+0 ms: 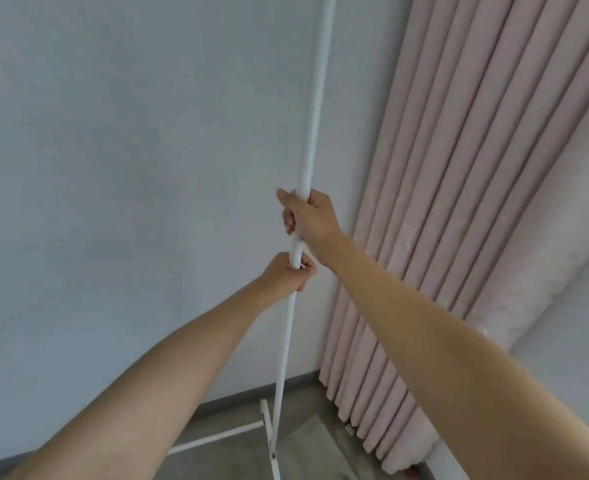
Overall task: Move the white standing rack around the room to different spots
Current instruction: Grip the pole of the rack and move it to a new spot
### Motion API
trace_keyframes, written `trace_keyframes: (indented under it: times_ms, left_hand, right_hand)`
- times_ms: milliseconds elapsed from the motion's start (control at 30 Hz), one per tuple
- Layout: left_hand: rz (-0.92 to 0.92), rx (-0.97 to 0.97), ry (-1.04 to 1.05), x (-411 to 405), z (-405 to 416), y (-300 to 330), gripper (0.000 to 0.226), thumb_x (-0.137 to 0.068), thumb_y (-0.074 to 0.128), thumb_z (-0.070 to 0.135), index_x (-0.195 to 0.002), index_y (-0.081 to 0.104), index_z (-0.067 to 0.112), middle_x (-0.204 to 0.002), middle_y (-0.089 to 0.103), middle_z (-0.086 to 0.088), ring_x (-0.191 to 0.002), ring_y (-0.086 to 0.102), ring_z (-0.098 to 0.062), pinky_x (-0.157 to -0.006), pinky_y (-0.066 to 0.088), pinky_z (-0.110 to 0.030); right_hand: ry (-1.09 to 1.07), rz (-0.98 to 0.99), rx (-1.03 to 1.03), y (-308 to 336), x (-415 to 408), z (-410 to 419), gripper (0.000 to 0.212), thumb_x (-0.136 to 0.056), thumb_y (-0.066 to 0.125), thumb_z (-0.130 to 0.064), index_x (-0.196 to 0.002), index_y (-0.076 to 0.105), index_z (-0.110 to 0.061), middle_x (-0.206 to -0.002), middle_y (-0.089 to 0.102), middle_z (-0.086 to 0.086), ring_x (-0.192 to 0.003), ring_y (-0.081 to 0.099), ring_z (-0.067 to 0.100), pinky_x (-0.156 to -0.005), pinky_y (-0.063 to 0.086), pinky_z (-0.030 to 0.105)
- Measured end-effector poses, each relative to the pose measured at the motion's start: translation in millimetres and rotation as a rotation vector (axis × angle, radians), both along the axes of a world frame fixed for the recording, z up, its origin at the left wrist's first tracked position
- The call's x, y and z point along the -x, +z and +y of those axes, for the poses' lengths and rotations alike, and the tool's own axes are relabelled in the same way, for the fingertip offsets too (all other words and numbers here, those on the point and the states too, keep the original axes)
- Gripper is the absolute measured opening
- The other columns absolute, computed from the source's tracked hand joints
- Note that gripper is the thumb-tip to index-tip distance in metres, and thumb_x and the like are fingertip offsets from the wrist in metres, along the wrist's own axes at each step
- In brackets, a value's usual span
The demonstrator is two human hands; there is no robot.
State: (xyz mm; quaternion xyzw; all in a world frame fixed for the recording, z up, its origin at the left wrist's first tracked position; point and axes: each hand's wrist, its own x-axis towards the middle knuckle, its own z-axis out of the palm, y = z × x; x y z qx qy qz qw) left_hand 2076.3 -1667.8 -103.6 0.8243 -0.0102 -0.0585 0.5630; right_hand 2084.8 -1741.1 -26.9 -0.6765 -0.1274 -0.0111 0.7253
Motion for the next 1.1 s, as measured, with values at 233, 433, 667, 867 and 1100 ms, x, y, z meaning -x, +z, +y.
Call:
trace_keyframes:
  times_ms: [233, 433, 667, 867, 1100]
  left_hand:
    - [0.015, 0.018, 0.081, -77, 13, -5, 0.02, -0.086, 0.052, 0.004, -0.069, 0.056, 0.015, -0.069, 0.051, -0.004, -0.059, 0.048, -0.015, -0.068, 0.046, -0.027]
    - [0.011, 0.081, 0.066, -123, 18, -12, 0.011, -0.088, 0.051, 0.003, -0.08, 0.058, 0.006, -0.073, 0.048, -0.004, -0.057, 0.043, -0.015, -0.067, 0.045, -0.028]
    - [0.031, 0.098, 0.159, -131, 26, -10, 0.013, -0.088, 0.05, 0.002, -0.078, 0.058, 0.006, -0.079, 0.048, -0.009, -0.059, 0.042, -0.015, -0.063, 0.043, -0.024]
    - [0.075, 0.04, 0.324, -112, 9, -8, 0.007, -0.087, 0.053, 0.007, -0.084, 0.059, 0.008, -0.092, 0.054, -0.014, -0.061, 0.049, -0.014, -0.064, 0.046, -0.019]
    - [0.089, -0.045, 0.456, -91, -9, -13, 0.018, -0.088, 0.054, 0.009, -0.072, 0.058, 0.017, -0.083, 0.059, -0.008, -0.06, 0.056, -0.012, -0.069, 0.048, -0.023]
  right_hand:
    - [0.105, 0.003, 0.008, -2, -80, 13, 0.034, -0.087, 0.057, -0.016, -0.058, 0.04, -0.014, -0.051, 0.038, 0.003, -0.047, 0.035, 0.015, -0.05, 0.035, 0.024]
    - [0.174, 0.032, 0.004, -5, -128, 15, 0.034, -0.088, 0.057, -0.017, -0.058, 0.041, -0.014, -0.051, 0.038, 0.002, -0.048, 0.036, 0.014, -0.052, 0.035, 0.024]
    - [0.318, 0.022, -0.005, -3, -148, 23, 0.038, -0.088, 0.058, -0.02, -0.056, 0.039, -0.014, -0.038, 0.039, -0.009, -0.045, 0.036, 0.014, -0.05, 0.037, 0.024]
    - [0.527, 0.014, 0.047, -4, -143, 9, 0.036, -0.089, 0.057, -0.024, -0.057, 0.043, -0.014, -0.037, 0.042, -0.01, -0.044, 0.039, 0.013, -0.052, 0.041, 0.024]
    - [0.603, -0.051, 0.109, -9, -125, -4, 0.038, -0.09, 0.055, -0.023, -0.056, 0.042, -0.014, -0.043, 0.042, -0.006, -0.046, 0.04, 0.013, -0.053, 0.042, 0.023]
